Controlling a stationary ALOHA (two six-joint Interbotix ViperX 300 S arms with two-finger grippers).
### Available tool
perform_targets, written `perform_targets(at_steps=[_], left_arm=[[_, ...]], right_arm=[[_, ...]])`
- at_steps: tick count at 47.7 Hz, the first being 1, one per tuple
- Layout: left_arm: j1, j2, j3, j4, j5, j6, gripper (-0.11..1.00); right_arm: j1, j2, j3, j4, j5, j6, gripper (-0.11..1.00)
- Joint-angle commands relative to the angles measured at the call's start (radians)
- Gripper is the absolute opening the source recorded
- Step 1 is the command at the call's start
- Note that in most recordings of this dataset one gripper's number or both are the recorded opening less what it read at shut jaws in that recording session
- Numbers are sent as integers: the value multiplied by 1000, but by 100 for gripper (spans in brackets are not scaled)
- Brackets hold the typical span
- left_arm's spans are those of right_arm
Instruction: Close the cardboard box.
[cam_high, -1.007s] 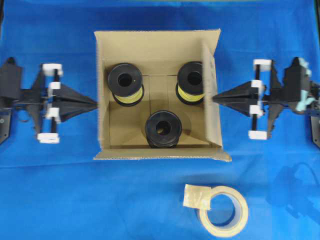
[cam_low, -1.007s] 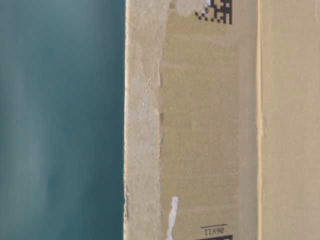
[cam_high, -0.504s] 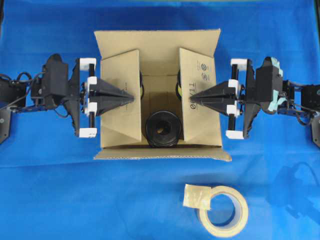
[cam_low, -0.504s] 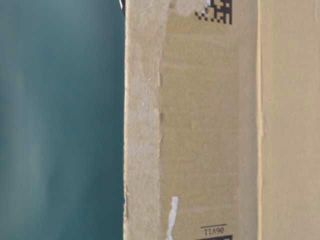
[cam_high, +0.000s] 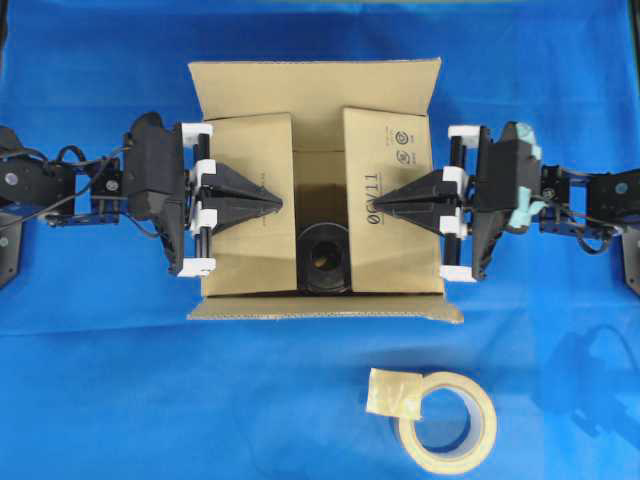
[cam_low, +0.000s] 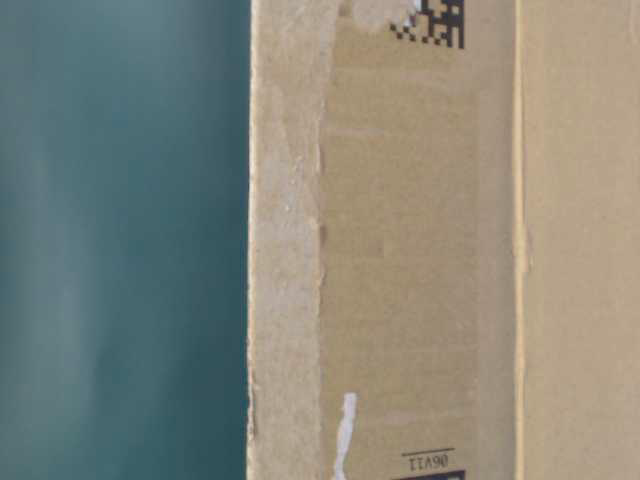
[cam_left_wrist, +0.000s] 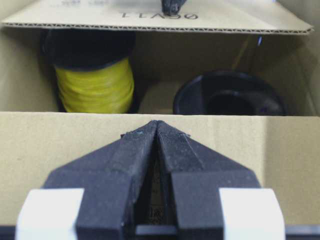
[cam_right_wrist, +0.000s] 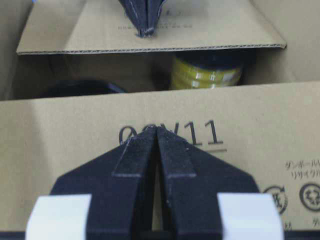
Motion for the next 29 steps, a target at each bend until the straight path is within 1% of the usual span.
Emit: perform_targets(at_steps=[1,8,15,23,29], left_arm=[[2,11,-17,-2,0,-14,0],[2,29,-25,-2,3,-37,0],[0,38,-49,-2,0,-35,0],[25,78,-137,-2,12,-17,0],[66,110,-207,-2,46,8,0]], right_arm=[[3,12,-18,9,-5,2,0],[8,18,-18,14,-9,2,0],[9,18,-23,14,-11,2,0],[12,31,-38,14,-6,2,0],[17,40,-49,15,-5,2,0]])
